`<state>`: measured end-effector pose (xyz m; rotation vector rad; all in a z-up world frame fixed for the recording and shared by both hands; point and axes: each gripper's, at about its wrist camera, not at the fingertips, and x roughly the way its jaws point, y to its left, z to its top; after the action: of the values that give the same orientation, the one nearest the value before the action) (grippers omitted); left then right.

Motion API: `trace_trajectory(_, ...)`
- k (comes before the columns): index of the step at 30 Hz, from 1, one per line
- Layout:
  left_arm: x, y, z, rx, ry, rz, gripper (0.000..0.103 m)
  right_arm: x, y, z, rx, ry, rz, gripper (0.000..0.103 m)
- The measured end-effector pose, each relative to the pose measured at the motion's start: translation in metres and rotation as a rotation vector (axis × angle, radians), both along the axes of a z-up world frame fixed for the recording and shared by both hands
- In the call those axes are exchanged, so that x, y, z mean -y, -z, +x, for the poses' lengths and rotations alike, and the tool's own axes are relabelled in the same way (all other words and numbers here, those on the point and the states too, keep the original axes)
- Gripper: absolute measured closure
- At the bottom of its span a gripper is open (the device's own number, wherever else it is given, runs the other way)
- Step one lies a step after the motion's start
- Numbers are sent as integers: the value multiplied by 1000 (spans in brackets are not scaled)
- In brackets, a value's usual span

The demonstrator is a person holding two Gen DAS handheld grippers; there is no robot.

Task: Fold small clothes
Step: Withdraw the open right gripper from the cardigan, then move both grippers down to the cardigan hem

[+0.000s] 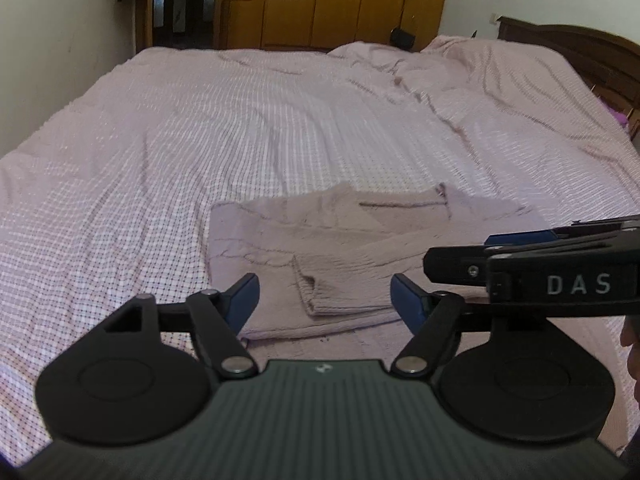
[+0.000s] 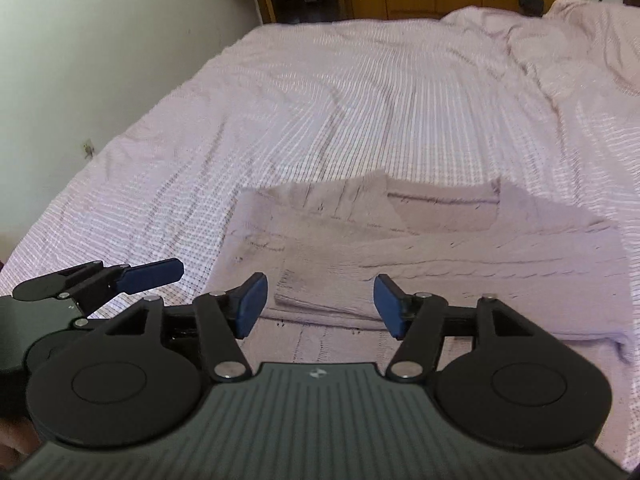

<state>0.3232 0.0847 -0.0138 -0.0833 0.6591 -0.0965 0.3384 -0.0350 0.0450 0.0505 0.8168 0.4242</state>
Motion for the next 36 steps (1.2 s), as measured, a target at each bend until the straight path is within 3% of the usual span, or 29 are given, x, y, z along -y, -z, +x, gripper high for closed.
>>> trace_trajectory(11,13,-6,-30,54,-8,84,29,53,-11,-52,39,36,25,32)
trace_trajectory(17,20,16,-39,5,-30,119,29,103,7,-75,18,87,63,32)
trace_trajectory(22,21,34,-52,-43,-38,69,29,147,34,-95,-11,135,92,32)
trace_trajectory(29,20,61,-86,-66,-44,86,29,214,74,-122,-38,204,110,32)
trace_trajectory(35,-3,84,-117,-121,-137,7,29,257,103,-143,-57,248,120,32)
trace_trajectory(36,-6,84,-123,-95,-129,-7,29,264,108,-148,-59,257,125,32)
